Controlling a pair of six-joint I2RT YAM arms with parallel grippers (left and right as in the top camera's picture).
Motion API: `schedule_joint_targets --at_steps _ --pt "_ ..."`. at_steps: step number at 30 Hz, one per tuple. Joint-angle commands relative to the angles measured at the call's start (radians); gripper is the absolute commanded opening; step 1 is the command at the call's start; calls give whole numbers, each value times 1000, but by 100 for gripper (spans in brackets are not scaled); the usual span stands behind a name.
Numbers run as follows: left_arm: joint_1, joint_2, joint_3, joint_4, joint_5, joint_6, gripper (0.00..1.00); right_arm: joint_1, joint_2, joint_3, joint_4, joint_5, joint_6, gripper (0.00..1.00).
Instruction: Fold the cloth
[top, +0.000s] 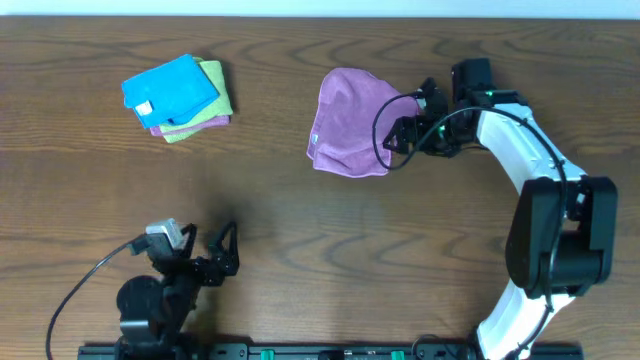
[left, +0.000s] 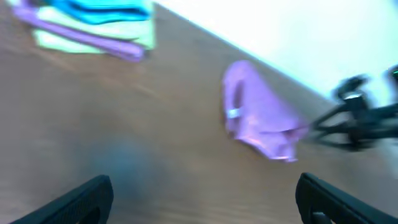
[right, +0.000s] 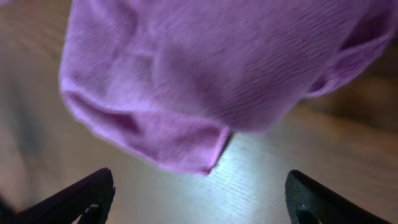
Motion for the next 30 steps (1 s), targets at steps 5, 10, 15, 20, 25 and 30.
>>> schedule_joint_targets --at_steps 5,10,15,20,25,30 --pt "6 -4 -4 39 174 -254 95 -14 -6 -32 83 168 113 84" --pt "6 -4 2 44 188 -262 95 -31 10 -59 148 202 138 78" --pt "6 21 33 43 189 -280 95 -38 41 -60 200 216 174 72" --pt "6 126 92 43 188 -278 95 -38 51 -60 210 242 218 70" --pt "5 292 169 43 191 -241 95 -38 51 -60 213 292 254 68" --pt "5 452 250 43 215 -158 95 -43 51 -60 232 296 272 68"
